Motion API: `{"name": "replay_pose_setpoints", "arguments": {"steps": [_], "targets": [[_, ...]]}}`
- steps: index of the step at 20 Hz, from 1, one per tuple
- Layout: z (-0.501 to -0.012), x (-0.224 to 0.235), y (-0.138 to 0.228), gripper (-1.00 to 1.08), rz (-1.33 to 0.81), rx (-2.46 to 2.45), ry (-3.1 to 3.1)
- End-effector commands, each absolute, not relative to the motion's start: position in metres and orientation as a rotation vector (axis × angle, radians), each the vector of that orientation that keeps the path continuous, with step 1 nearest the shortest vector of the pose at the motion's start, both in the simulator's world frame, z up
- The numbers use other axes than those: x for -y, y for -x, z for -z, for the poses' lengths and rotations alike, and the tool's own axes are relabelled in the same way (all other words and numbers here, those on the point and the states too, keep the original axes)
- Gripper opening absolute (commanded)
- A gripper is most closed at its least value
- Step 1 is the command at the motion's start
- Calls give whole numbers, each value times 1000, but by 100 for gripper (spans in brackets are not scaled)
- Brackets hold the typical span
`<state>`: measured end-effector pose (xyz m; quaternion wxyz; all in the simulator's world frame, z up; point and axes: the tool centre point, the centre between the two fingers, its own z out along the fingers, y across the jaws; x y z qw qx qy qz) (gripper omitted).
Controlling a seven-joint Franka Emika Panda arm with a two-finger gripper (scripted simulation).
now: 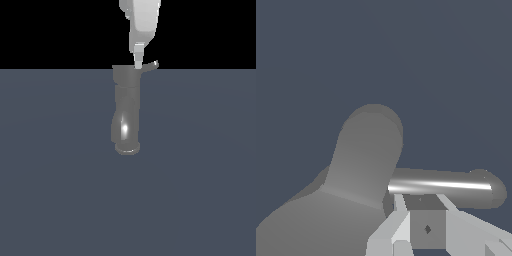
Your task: Turn on the faucet by rotating a designated handle.
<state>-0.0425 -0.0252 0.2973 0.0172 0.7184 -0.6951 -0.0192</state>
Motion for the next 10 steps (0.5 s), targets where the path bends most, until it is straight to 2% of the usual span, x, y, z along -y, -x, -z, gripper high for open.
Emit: {"name": "replay_pose_setpoints", "arguments": {"steps": [1,10], "targets": [[-297,49,15,-100,12,2229,-2210],[-297,76,-11,-100,3,2267,-2174]]}}
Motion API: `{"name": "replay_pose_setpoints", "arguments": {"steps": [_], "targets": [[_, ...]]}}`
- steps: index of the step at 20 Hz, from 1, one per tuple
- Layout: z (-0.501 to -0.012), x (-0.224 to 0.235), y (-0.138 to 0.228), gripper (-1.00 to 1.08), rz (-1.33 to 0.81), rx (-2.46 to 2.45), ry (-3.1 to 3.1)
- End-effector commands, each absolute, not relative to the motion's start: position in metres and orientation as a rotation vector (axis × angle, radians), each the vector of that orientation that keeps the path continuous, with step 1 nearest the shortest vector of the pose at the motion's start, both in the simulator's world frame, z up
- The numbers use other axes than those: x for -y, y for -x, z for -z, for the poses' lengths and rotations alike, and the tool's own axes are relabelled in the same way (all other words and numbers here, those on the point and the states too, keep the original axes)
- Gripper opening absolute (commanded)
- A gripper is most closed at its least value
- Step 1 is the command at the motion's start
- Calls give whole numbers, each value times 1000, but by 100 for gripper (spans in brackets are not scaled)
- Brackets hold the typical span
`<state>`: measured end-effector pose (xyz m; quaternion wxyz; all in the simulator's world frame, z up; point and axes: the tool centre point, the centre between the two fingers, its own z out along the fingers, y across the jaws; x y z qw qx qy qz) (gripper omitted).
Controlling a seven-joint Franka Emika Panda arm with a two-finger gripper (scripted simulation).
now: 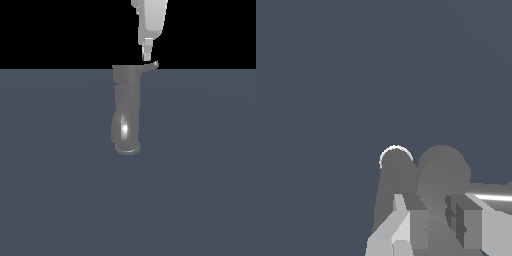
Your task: Turn on the faucet by rotating a designated handle.
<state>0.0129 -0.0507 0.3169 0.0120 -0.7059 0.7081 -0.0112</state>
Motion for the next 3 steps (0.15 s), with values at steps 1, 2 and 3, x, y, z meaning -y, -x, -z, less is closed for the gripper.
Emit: {"name": "replay_pose_setpoints", "arguments": {"steps": [1,2,3], "targets": [[-297,79,-13,-100,-2,-2271,2171],[-297,82,-16,-100,-1,-2275,2167],[-297,82,-16,-100,-1,-2275,2167]]}}
